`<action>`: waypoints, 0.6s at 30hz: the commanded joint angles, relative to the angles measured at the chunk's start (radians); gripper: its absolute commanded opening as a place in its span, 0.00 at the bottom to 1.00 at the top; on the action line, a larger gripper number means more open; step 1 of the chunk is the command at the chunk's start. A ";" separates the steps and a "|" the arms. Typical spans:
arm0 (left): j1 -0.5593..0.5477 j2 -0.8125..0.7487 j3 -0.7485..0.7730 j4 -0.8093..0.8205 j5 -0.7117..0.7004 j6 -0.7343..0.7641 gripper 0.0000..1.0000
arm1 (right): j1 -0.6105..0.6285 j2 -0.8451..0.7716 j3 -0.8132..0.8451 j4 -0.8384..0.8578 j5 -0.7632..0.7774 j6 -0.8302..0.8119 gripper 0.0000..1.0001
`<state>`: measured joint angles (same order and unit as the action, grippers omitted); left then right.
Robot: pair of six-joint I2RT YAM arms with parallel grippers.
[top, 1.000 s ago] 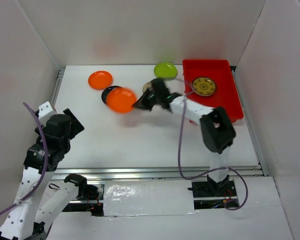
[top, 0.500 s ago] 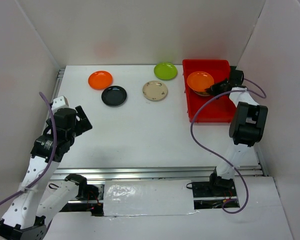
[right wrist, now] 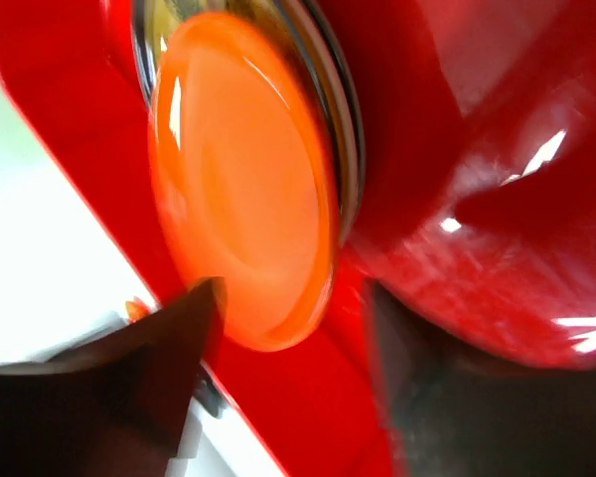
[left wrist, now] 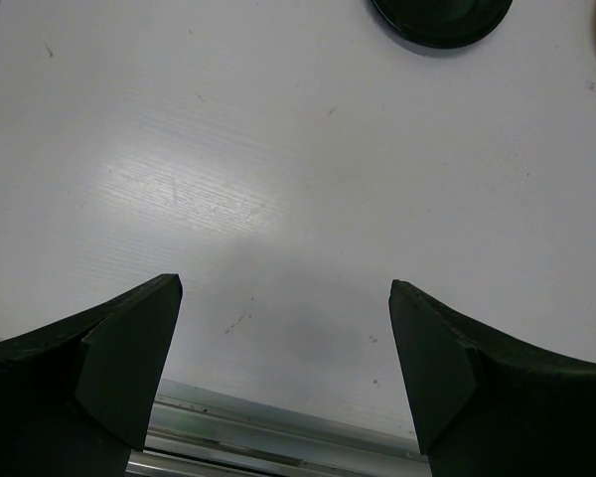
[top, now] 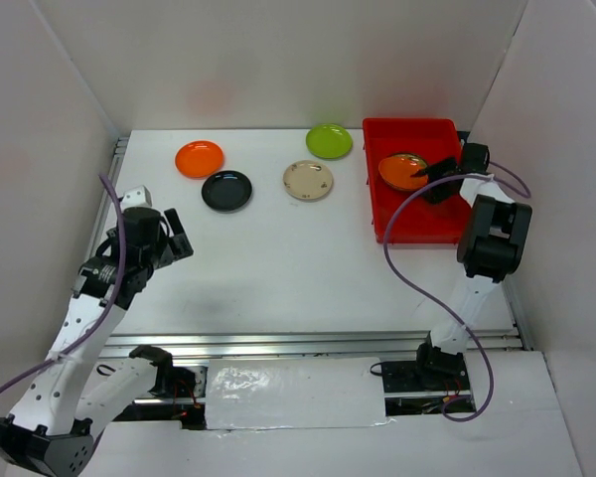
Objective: Place the plates into the plastic bin on the countertop
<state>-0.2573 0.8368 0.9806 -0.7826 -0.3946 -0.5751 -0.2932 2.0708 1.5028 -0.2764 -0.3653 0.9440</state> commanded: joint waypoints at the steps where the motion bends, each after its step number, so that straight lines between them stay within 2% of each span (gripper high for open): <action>1: 0.001 0.048 0.009 0.031 0.046 0.032 0.99 | -0.006 -0.089 0.019 0.062 0.025 -0.019 0.78; 2: 0.003 0.060 0.016 0.031 0.052 0.029 0.99 | -0.003 -0.113 0.017 0.062 0.031 -0.022 0.91; 3: 0.004 0.071 0.024 0.028 0.060 0.009 0.99 | 0.000 -0.142 0.020 0.049 0.054 -0.028 0.99; 6: 0.004 0.137 0.041 0.028 0.164 -0.098 0.99 | 0.031 -0.308 -0.031 0.038 0.139 -0.053 1.00; 7: 0.004 0.174 0.040 0.046 0.227 -0.145 0.99 | 0.064 -0.413 -0.058 0.042 0.163 -0.060 1.00; 12: 0.078 0.284 -0.028 0.295 0.250 -0.402 0.99 | 0.221 -0.706 -0.191 -0.043 0.348 -0.103 1.00; 15: 0.125 0.383 -0.042 0.426 0.250 -0.443 0.99 | 0.287 -0.828 -0.334 -0.003 0.257 -0.122 1.00; 18: 0.161 0.502 -0.062 0.553 0.266 -0.471 0.99 | 0.374 -1.041 -0.521 0.092 0.149 -0.117 1.00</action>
<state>-0.1226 1.2697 0.9382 -0.4305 -0.1604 -0.9543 0.0410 1.1069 1.1126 -0.2207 -0.1673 0.8463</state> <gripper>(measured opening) 0.993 0.997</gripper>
